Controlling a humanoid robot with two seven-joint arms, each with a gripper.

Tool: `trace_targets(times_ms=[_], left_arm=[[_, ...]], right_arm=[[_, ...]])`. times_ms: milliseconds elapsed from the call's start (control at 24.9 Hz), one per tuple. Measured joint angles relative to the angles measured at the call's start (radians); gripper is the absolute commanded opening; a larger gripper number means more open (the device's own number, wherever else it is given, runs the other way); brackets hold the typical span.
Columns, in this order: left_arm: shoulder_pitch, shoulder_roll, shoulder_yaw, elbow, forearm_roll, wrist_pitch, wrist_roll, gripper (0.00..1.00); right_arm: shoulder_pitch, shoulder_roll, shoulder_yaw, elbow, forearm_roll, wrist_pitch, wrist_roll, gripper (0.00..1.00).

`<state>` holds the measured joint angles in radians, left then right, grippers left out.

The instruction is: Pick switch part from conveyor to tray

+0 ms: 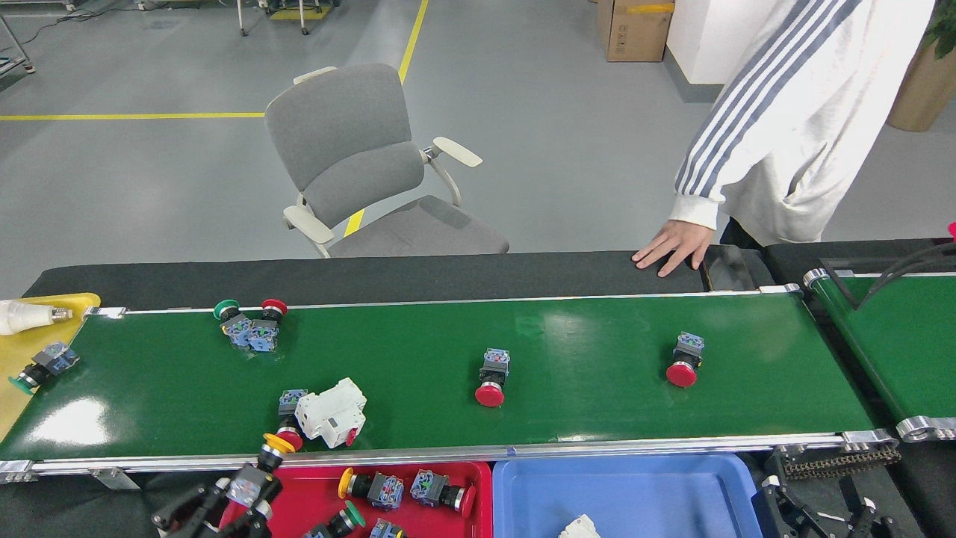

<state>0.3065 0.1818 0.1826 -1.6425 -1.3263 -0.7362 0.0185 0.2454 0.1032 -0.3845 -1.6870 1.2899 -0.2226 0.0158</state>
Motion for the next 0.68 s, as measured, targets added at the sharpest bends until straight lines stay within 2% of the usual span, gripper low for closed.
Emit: trace_targets(times_ms=[80,241,361,482,682], left_arm=[[-0.001,-0.006,-0.005,-0.001,0.000,-0.007,-0.003,1.00],[-0.005,-0.010,0.001,-0.002,0.000,0.018,-0.005,1.00],[-0.014,-0.015,0.005,-0.002,0.000,0.204,-0.008,1.00],[-0.028,-0.010,0.011,0.003,-0.001,0.394,-0.008,1.00],[-0.029,0.001,0.032,0.023,-0.001,0.471,-0.004,1.00]], right_arm=[[-0.031,-0.001,0.063,0.000,0.044,0.009,0.009,0.98],[-0.152,-0.011,0.204,0.005,0.120,0.025,0.088,0.98],[-0.211,-0.011,0.320,0.055,0.159,0.102,0.143,0.98],[-0.289,-0.018,0.429,0.148,0.172,0.223,0.158,0.98],[-0.427,-0.024,0.503,0.332,0.171,0.335,0.165,0.98]])
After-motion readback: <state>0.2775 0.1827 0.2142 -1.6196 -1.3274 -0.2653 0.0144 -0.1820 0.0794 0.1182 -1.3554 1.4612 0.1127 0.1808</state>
